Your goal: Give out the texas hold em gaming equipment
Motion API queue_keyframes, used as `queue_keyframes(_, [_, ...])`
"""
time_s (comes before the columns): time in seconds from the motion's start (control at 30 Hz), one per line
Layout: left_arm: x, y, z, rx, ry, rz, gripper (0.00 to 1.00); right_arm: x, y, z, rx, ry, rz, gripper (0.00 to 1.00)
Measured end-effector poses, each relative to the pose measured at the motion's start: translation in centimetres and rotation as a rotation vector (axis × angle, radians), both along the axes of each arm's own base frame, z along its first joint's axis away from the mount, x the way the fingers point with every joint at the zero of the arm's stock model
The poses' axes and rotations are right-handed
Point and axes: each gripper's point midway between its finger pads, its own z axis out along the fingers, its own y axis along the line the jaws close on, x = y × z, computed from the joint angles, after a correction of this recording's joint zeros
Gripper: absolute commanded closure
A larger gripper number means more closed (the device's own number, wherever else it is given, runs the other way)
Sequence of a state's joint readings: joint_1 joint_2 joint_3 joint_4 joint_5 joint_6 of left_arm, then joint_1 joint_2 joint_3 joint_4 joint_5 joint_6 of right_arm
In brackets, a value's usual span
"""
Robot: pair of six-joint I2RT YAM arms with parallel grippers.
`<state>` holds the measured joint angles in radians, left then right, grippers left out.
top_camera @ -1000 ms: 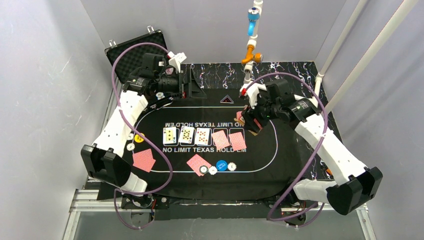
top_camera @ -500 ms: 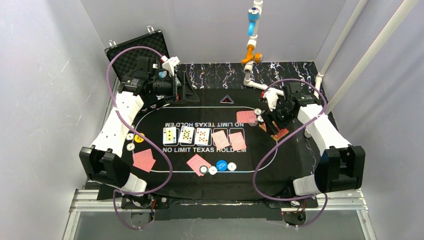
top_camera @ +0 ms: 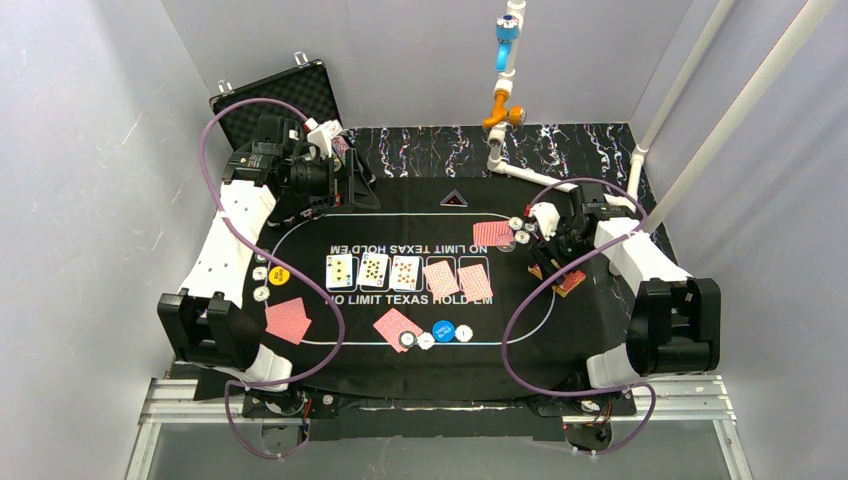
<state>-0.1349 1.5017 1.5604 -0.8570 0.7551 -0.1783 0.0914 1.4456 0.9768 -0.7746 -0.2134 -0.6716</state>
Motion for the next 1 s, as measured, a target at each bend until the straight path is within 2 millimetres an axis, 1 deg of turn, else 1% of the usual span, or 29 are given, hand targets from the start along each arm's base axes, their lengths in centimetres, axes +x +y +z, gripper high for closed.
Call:
queue_keyframes(0.1, [0.0,0.4,-0.3,0.013,0.001,0.002,0.02,0.0,-0.1,-0.5,-0.005,-0.007,0.013,0.99])
queue_keyframes(0.3, [-0.2,0.7,-1.0,0.020,0.011,-0.002,0.02,-0.3,0.1,-1.3,0.005,-0.010,0.040,0.98])
queue_keyframes(0.47, [-0.3,1.0,-1.7,0.027,0.021,-0.003,0.02,-0.9,0.6,-2.3,0.032,-0.003,0.068,0.93])
queue_keyframes(0.57, [-0.2,1.3,-1.8,0.026,0.023,0.003,0.02,-1.0,0.8,-2.7,0.042,-0.007,0.084,0.87])
queue_keyframes(0.6, [-0.1,1.4,-1.8,0.023,0.022,0.005,0.02,-0.9,0.8,-2.8,0.045,-0.014,0.092,0.84])
queue_keyframes(0.7, [-0.1,1.8,-1.9,0.018,0.021,0.014,0.02,-0.9,1.0,-3.3,0.052,-0.027,0.114,0.67])
queue_keyframes(0.77, [0.0,2.0,-2.0,0.018,0.021,0.020,0.02,-1.3,1.0,-3.8,0.052,-0.023,0.128,0.61])
queue_keyframes(0.83, [0.0,2.2,-2.0,0.021,0.020,0.025,0.02,-1.8,0.9,-4.2,0.051,-0.011,0.133,0.50])
queue_keyframes(0.9, [0.0,2.3,-2.1,0.023,0.023,0.028,0.02,-2.0,0.9,-4.4,0.049,-0.006,0.136,0.42])
queue_keyframes(1.0, [-0.1,2.5,-2.2,0.025,0.033,0.030,0.02,-2.0,0.9,-4.4,0.049,-0.007,0.140,0.25])
